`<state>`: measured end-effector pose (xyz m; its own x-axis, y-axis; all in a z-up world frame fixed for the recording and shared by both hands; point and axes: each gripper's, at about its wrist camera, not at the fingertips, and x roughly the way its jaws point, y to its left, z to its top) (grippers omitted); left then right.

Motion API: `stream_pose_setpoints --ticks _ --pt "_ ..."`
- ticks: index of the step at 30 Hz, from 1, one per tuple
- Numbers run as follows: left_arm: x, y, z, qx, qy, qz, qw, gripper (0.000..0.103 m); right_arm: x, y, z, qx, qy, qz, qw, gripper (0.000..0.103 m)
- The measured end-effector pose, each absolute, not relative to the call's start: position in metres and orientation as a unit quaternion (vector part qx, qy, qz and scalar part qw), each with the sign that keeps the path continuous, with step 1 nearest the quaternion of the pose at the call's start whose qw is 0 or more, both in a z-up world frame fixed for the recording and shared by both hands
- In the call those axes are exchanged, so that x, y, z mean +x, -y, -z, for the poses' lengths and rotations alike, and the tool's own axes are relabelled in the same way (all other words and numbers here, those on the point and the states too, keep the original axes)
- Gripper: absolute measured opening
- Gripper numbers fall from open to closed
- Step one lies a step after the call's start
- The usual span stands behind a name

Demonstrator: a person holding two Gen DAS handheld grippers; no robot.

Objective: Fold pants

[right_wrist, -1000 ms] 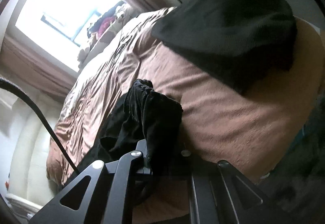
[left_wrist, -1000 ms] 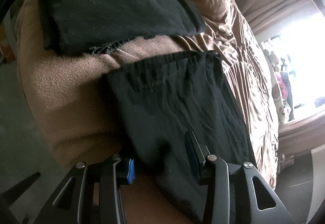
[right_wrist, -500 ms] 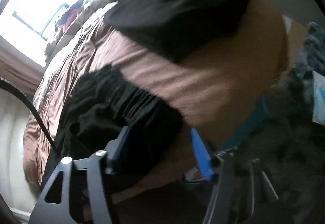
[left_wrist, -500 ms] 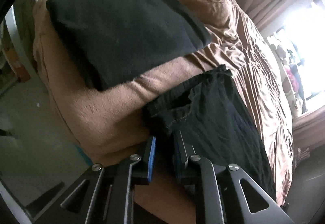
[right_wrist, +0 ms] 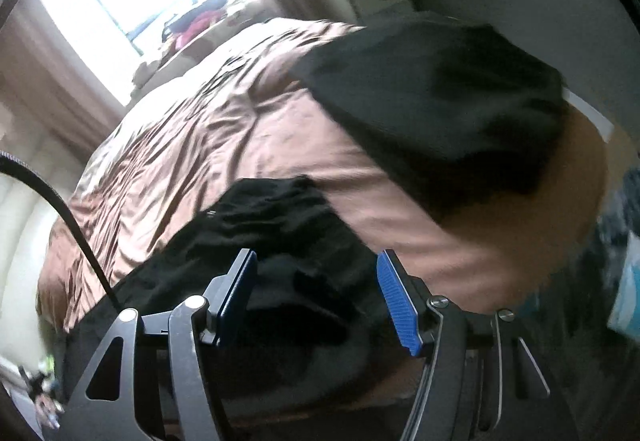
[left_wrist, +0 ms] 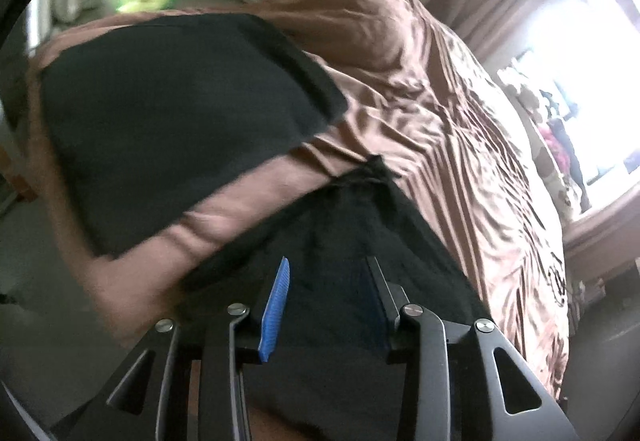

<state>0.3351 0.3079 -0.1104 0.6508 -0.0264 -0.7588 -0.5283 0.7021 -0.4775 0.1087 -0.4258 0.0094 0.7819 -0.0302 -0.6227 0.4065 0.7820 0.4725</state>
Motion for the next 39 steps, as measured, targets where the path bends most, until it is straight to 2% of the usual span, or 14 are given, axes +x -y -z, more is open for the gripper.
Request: stream_pose_setpoints --ticks 13,24,39 --pt "0.430 -0.259 0.110 -0.357 -0.421 -0.116 0.826 0.040 0.215 0.428 -0.021 0.219 -0.364 0.068 0.903 0.061" --pt "0.491 -0.244 0.133 -0.358 -0.459 -0.128 0.803 0.040 0.279 0.374 -0.028 0.157 -0.376 -0.013 0.913 0.061" --pt "0.519 -0.238 0.158 -0.326 -0.522 -0.208 0.760 0.040 0.363 0.296 -0.017 0.117 -0.389 -0.107 0.908 0.061"
